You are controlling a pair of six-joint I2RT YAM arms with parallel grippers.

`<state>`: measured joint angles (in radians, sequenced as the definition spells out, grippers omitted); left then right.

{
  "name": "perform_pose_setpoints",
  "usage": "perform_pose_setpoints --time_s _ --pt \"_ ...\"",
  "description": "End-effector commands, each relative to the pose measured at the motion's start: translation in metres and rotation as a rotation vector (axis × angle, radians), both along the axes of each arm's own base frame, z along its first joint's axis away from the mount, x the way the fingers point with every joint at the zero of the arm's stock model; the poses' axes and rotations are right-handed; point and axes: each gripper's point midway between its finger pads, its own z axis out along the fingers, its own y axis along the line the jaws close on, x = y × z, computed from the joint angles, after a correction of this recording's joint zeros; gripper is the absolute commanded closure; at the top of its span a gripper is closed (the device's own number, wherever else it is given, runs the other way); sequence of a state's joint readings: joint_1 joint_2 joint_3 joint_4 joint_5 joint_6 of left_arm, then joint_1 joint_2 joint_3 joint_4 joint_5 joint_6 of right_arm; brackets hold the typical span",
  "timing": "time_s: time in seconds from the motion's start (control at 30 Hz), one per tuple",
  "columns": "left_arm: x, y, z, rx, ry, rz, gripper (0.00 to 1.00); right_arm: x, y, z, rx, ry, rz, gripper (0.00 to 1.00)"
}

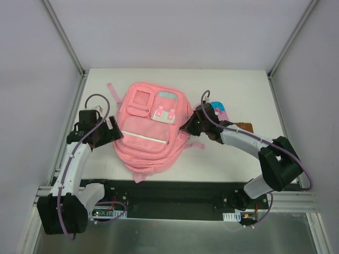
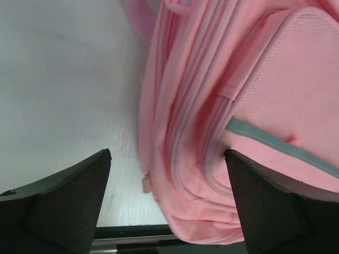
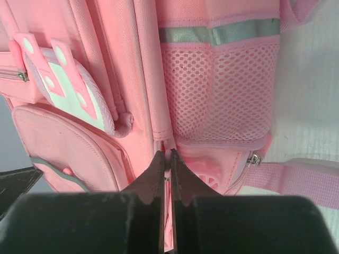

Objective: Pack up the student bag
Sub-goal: Unzip the student bag at the center of the board.

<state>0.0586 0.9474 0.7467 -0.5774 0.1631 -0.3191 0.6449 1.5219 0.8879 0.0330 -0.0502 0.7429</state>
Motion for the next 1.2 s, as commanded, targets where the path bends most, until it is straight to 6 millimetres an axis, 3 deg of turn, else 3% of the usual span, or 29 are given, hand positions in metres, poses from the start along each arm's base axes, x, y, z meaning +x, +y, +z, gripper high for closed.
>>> perform_pose_setpoints --time_s 0.0,0.07,0.13,0.2,0.23,0.27,0.43,0.53,0.67,0.87,1.17 --pt "0.015 -0.042 0.004 -0.211 -0.028 -0.127 0.29 0.005 0.004 0.032 0.052 -0.039 0.001 0.99" --pt "0.007 -0.067 -0.007 -0.322 -0.013 -0.137 0.49 0.003 0.002 0.035 0.068 -0.033 -0.016 0.99" --pt "0.004 -0.081 -0.014 -0.319 -0.034 -0.152 0.66 -0.011 -0.004 0.025 0.064 0.023 -0.039 0.99" --pt "0.001 -0.089 -0.018 -0.316 -0.042 -0.115 0.8 -0.016 -0.008 0.022 0.07 0.045 -0.071 0.99" --pt "-0.007 -0.09 -0.031 -0.328 -0.018 -0.092 0.93 -0.022 -0.013 0.018 0.064 0.061 -0.083 0.99" --pt "-0.009 -0.091 -0.034 -0.366 -0.007 -0.046 1.0 -0.024 -0.016 0.016 0.06 0.064 -0.098 0.99" --pt "-0.019 -0.085 -0.046 -0.419 -0.047 0.075 1.0 -0.051 -0.029 0.009 0.051 0.066 -0.16 0.99" --pt "-0.019 -0.081 -0.043 -0.438 -0.079 0.124 1.0 -0.066 -0.032 0.01 0.055 0.057 -0.174 0.99" --pt "-0.016 -0.08 -0.037 -0.453 -0.106 0.148 1.0 -0.091 -0.041 -0.007 0.044 0.082 -0.206 0.99" --pt "-0.015 -0.084 -0.03 -0.476 -0.119 0.131 1.0 -0.117 -0.014 -0.016 0.087 0.109 -0.143 0.99" --pt "-0.021 -0.089 -0.029 -0.495 -0.129 0.1 1.0 -0.139 0.056 -0.007 0.194 0.06 -0.046 0.99"
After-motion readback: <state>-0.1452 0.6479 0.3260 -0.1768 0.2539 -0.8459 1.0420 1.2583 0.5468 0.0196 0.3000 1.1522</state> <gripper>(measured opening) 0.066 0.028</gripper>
